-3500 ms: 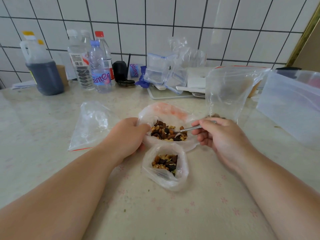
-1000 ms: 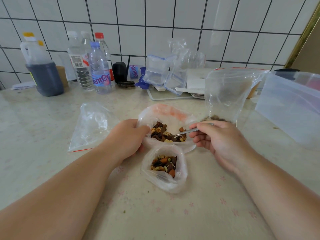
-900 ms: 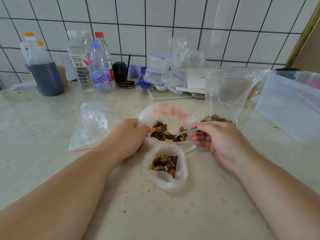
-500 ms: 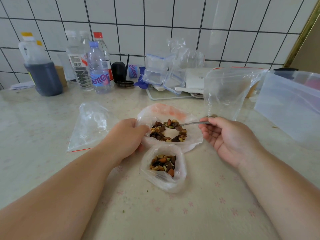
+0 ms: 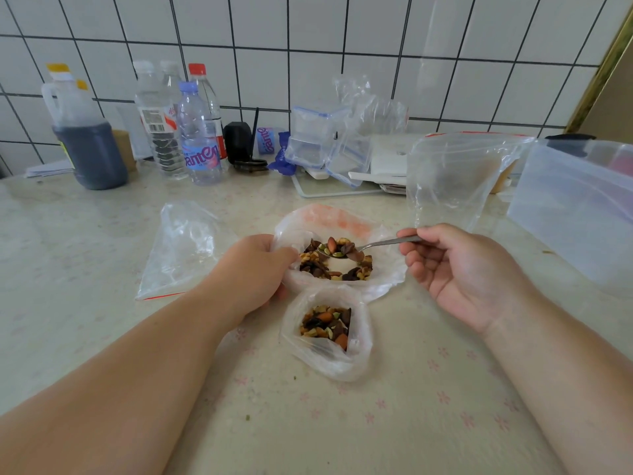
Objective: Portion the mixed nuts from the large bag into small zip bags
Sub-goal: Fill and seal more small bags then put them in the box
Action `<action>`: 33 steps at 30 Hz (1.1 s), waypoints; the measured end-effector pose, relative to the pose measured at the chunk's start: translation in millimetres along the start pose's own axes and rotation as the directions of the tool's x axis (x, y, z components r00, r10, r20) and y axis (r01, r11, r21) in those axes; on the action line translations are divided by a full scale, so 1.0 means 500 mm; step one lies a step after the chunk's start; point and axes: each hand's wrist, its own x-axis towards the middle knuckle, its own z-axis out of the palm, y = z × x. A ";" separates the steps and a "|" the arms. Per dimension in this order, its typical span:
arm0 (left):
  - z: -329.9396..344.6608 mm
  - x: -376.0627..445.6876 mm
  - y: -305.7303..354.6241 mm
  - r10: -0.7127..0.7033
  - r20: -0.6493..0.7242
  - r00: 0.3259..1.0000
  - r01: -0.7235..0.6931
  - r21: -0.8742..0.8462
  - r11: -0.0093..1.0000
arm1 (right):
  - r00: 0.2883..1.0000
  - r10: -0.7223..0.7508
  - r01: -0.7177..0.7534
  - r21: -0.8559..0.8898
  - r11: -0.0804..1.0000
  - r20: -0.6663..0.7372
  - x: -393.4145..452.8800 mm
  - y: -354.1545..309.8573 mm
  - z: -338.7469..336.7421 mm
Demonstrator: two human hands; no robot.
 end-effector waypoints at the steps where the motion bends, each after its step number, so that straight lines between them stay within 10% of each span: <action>1: 0.000 0.000 0.000 0.000 0.005 1.000 0.000 -0.004 1.000 | 1.000 0.005 -0.005 -0.015 1.000 0.018 -0.002 -0.001 0.000; 13: -0.002 0.002 -0.003 0.001 0.021 1.000 -0.002 0.020 1.000 | 0.972 0.036 0.013 -0.209 0.978 0.231 -0.025 -0.006 0.006; 24: -0.002 0.003 -0.004 0.010 0.012 1.000 -0.011 0.018 1.000 | 0.813 -0.195 0.362 -0.213 0.907 0.549 -0.019 0.003 -0.022; 29: -0.001 0.003 -0.005 0.023 0.008 1.000 -0.023 0.017 1.000 | 0.908 -0.308 0.336 -0.054 0.940 0.284 -0.004 -0.002 -0.023; 33: 0.001 0.004 -0.006 0.018 -0.001 1.000 -0.018 0.016 1.000 | 0.939 -0.340 0.338 -0.304 0.891 0.046 0.016 0.019 -0.025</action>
